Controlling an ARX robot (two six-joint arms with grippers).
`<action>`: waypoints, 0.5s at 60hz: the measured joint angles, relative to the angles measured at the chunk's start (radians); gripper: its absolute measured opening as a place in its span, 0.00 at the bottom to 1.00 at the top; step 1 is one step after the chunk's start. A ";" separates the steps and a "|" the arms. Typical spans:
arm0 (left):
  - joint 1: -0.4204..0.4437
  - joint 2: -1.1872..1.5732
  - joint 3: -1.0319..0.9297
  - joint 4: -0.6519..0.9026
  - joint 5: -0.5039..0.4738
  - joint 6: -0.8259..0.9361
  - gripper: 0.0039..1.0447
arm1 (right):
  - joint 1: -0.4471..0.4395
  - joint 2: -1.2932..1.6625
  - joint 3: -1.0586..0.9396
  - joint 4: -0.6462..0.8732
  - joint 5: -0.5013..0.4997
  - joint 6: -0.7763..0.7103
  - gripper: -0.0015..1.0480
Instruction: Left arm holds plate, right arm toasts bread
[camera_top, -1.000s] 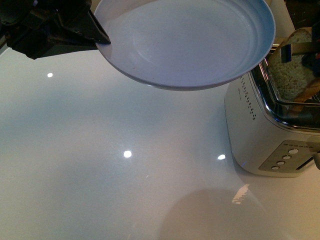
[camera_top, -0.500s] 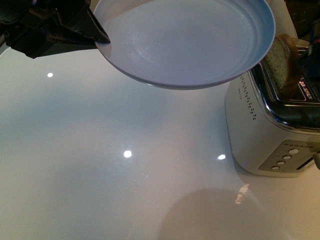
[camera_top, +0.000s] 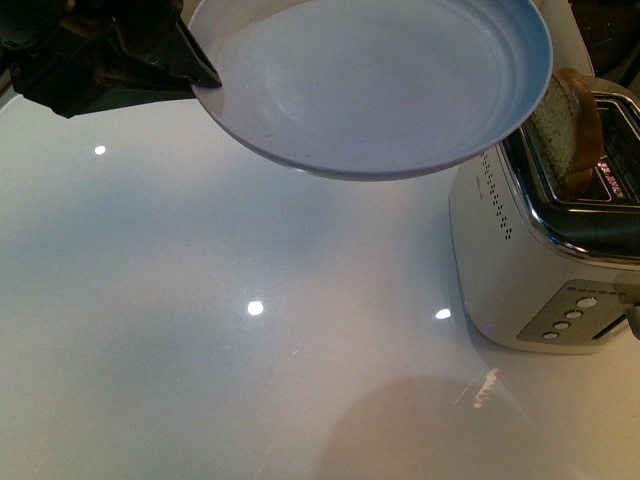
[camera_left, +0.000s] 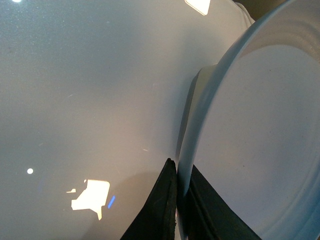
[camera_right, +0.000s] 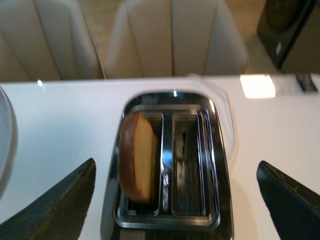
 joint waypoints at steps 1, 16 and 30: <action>0.000 0.000 0.000 0.000 0.000 0.000 0.03 | -0.001 -0.003 -0.013 0.028 -0.004 -0.003 0.74; 0.000 0.000 0.001 0.000 0.000 0.000 0.03 | -0.044 -0.134 -0.172 0.170 -0.040 -0.036 0.34; 0.000 0.000 0.001 0.000 0.000 0.000 0.03 | -0.125 -0.277 -0.260 0.114 -0.118 -0.044 0.02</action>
